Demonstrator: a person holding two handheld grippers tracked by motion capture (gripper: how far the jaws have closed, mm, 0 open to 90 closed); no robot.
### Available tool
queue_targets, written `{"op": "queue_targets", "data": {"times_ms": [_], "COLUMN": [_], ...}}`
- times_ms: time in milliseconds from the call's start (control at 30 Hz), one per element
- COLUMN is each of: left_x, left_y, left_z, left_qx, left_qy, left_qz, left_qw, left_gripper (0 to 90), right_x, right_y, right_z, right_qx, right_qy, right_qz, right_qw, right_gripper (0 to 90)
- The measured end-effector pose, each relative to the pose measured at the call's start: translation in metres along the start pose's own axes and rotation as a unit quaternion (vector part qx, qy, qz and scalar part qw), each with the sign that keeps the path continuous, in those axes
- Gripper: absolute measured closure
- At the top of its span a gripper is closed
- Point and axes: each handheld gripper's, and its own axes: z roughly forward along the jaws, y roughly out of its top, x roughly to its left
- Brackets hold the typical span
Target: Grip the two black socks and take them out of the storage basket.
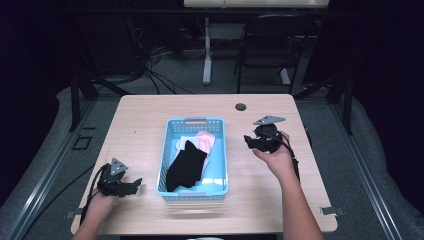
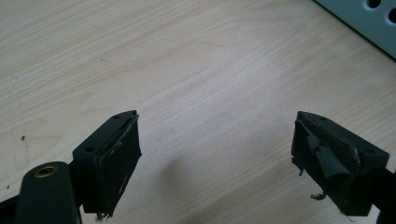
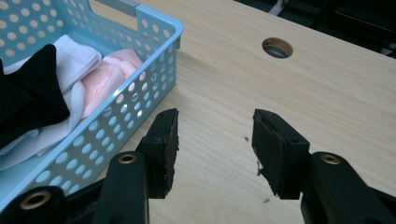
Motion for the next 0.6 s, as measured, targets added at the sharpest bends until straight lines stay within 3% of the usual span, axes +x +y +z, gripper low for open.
{"op": "queue_targets", "data": {"times_ms": [600], "left_x": [-0.0018], "left_y": [0.0062], "left_z": [0.0038], "left_qx": [-0.006], "left_qy": [-0.004], "left_qz": [0.003], "left_qw": [1.0], "left_gripper": [15.6], "right_x": [0.0049], "right_y": [-0.0026], "right_z": [-0.0062], "right_qx": [0.006], "right_qy": [-0.007], "right_qz": [-0.012], "right_qw": [0.9999], "right_gripper": [51.8]}}
